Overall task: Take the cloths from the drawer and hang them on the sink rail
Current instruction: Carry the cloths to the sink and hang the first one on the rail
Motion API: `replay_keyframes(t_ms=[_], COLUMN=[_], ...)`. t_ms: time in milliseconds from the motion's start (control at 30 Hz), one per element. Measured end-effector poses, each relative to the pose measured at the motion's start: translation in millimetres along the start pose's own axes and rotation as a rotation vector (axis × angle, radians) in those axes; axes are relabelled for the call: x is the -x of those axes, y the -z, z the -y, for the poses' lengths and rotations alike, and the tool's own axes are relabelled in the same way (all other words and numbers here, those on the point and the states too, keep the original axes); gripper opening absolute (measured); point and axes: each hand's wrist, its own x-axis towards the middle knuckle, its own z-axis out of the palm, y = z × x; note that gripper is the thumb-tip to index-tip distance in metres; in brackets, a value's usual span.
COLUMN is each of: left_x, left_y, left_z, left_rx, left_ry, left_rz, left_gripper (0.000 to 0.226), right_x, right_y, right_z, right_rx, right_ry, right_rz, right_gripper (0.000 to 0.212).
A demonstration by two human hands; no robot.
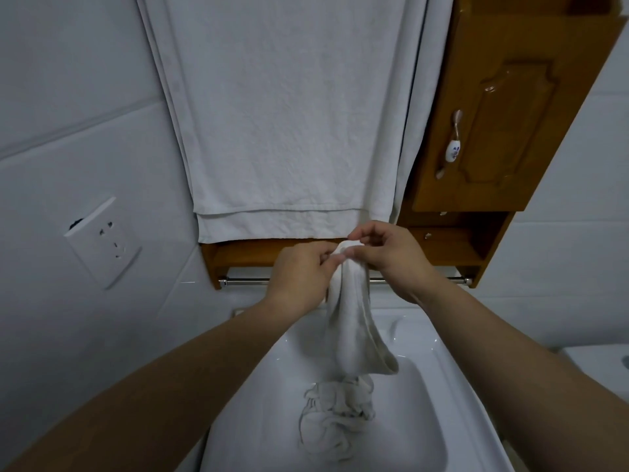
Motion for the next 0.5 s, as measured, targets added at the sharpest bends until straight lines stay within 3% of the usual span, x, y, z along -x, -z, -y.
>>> replay_keyframes(t_ms=[167,333,500], left_x=[-8.2,-10.3,-7.1], left_y=[-1.8,0.7,-4.1], left_z=[0.4,-1.3,-5.0], left_rx=[-0.304,0.005,0.12], left_ry=[-0.114,-0.021,-0.006], left_rz=[-0.096,-0.137,-0.148], left_gripper=[0.028,0.025,0.025], right_x=[3.7,9.0,9.2], right_y=[-1.4,1.3,-6.5], right_z=[3.7,11.9,14.0], right_rx=[-0.16,-0.524,-0.457], right_ry=[-0.071,-0.143,-0.126], right_rz=[-0.015,0.068,0.031], right_gripper=[0.017,0.018,0.022])
